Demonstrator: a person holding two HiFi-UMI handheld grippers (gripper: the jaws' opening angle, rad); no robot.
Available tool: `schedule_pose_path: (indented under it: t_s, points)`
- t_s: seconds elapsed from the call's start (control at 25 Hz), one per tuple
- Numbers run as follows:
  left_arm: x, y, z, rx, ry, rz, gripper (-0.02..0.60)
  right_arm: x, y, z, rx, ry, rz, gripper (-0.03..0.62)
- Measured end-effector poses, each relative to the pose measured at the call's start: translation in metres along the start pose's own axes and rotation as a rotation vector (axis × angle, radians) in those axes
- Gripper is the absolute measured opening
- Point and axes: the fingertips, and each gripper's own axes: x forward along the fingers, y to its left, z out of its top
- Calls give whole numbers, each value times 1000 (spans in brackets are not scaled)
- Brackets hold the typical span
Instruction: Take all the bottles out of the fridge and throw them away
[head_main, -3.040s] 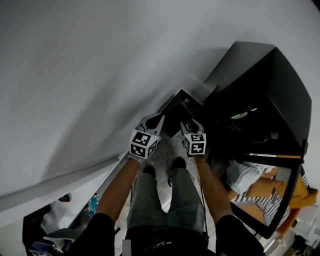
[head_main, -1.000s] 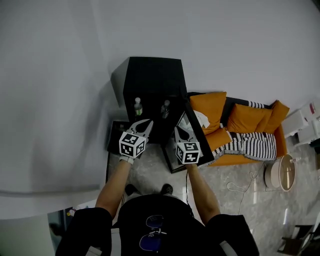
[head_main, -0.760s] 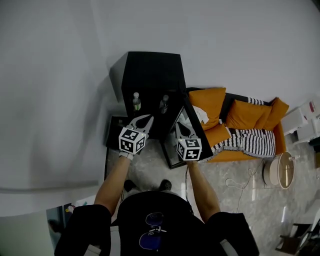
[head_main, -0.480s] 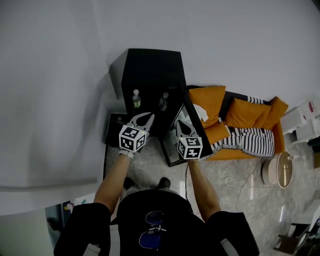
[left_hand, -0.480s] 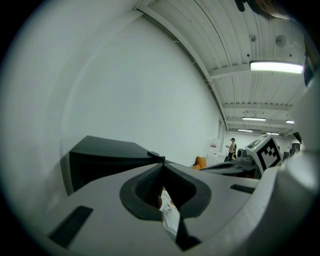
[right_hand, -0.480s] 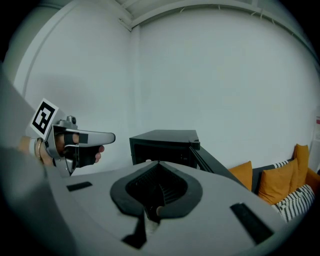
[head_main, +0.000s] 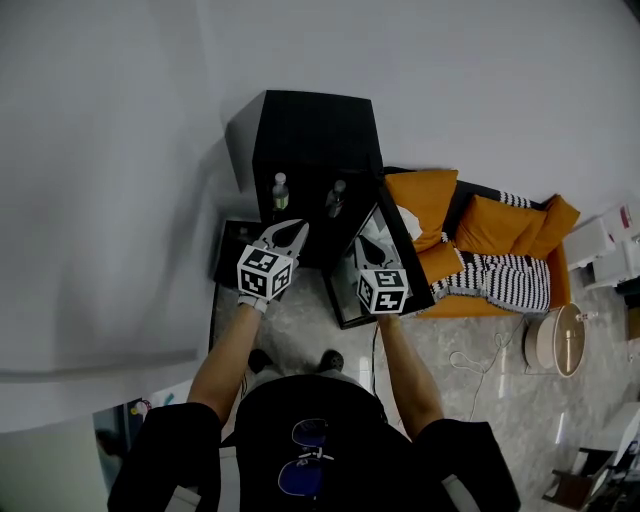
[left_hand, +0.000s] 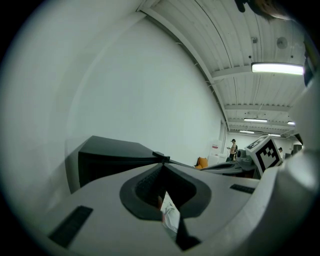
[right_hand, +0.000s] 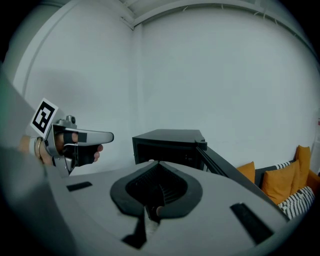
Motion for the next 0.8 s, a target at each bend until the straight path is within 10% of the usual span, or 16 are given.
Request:
schedule_pose_path:
  t_s: [0.8]
  points:
    - [-96,94,-20,-57,-12,60,0,50,110,-2,-25,14,34,8]
